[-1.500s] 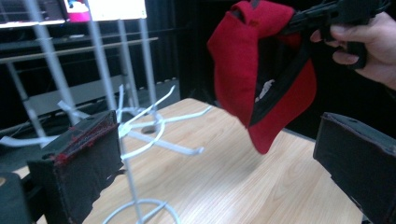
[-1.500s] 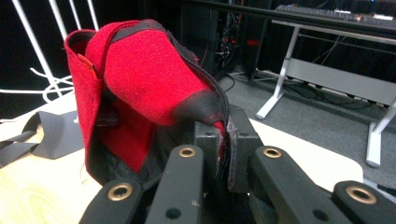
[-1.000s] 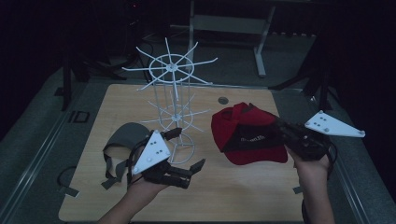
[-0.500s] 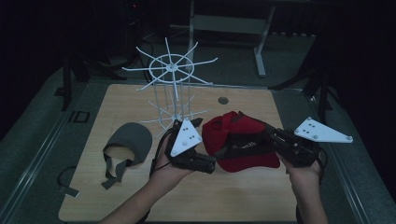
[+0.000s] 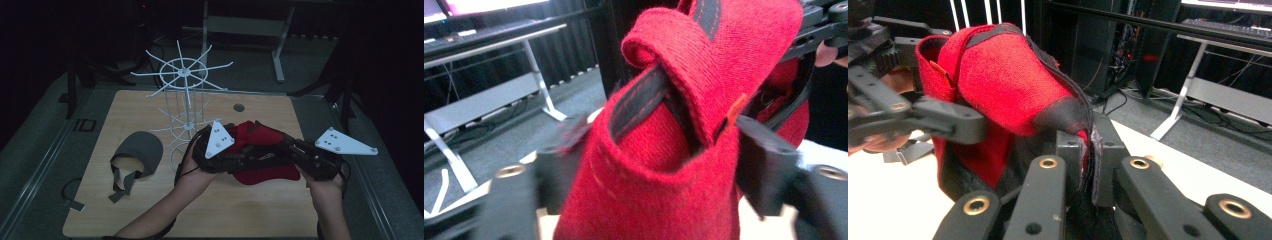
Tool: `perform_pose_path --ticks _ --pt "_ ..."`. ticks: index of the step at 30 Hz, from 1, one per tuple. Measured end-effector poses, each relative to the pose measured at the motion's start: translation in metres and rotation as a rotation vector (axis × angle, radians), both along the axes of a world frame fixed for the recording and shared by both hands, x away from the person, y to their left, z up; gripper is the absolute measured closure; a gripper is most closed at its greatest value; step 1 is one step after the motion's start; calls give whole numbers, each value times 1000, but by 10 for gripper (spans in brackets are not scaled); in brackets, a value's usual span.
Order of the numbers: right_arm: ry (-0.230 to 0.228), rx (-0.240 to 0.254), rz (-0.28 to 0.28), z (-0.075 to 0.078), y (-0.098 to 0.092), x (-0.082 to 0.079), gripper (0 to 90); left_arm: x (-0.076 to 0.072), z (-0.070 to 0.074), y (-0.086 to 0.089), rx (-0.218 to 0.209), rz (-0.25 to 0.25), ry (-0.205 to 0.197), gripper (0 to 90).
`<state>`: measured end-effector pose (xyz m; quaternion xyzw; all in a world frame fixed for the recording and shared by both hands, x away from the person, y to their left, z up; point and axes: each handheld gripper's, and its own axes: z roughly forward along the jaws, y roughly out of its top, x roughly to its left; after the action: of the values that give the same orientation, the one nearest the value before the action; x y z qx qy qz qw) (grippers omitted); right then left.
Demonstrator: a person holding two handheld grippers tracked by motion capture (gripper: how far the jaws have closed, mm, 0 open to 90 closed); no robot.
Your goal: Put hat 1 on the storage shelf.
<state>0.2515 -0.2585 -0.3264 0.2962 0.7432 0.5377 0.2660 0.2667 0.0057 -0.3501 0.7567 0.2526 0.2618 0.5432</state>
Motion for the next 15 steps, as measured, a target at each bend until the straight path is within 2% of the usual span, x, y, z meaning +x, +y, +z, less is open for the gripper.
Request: perform_pose_path --ticks 8,11,15 --pt "6 -13 13 -4 3 1 854 -3 2 -3 38 35 -15 702" --pt "10 -11 15 -6 5 0 854 -2 3 -3 47 45 -16 781" --pt "13 -9 20 -9 6 -3 853 -1 5 -5 71 41 -13 825"
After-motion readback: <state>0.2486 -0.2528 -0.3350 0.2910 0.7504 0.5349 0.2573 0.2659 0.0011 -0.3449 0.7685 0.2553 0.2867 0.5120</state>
